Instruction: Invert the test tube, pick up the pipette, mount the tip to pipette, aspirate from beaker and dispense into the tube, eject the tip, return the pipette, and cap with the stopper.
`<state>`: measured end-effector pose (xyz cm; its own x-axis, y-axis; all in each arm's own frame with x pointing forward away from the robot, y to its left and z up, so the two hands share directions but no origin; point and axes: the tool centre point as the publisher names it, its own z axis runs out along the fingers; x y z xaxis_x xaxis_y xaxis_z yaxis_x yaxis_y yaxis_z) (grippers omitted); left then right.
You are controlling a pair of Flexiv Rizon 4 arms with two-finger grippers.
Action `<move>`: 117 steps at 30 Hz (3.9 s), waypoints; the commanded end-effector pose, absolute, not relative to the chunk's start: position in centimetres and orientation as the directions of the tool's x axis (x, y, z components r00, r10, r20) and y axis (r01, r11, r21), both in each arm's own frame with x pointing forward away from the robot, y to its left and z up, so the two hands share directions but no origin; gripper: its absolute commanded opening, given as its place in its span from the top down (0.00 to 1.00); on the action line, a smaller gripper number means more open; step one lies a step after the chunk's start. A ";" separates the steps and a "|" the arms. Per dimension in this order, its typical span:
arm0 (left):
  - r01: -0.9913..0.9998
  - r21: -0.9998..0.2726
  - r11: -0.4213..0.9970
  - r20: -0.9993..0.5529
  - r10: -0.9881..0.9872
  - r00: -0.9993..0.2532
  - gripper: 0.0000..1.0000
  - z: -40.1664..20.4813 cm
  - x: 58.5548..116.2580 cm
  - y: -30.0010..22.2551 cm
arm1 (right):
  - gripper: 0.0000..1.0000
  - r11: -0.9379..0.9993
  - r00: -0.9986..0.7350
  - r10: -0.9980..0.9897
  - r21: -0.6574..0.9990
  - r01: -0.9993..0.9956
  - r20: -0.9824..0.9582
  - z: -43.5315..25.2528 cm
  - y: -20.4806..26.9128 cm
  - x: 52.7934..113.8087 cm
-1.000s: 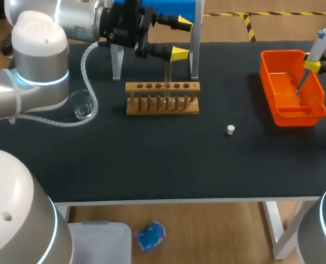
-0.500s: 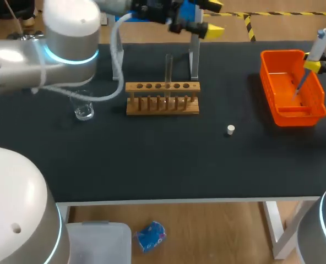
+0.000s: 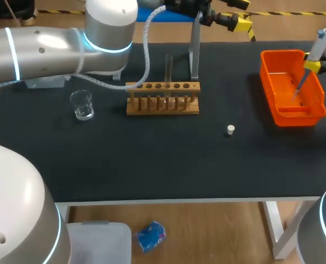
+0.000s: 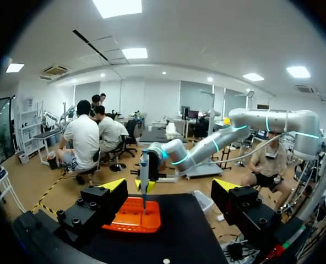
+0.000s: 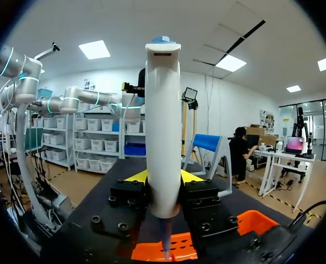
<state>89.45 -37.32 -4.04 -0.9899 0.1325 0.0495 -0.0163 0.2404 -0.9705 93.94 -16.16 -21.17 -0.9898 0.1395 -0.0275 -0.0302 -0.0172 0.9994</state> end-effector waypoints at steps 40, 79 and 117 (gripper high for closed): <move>-0.088 -0.958 0.274 0.114 0.082 -0.990 0.00 -4.7 90.2 -49.0 | 1.00 -0.017 -0.990 0.136 0.999 -0.031 -0.028 -21.2 -16.3 94.0; -0.090 -0.943 0.322 0.091 -0.011 -0.996 1.00 -6.7 92.6 -54.4 | 1.00 -0.017 -0.990 0.136 0.999 -0.031 -0.028 -21.2 -16.3 94.0; -0.097 -0.937 0.336 0.099 -0.012 -0.995 1.00 -7.6 94.2 -56.5 | 1.00 -0.017 -0.990 0.136 0.999 -0.031 -0.028 -21.2 -16.3 94.0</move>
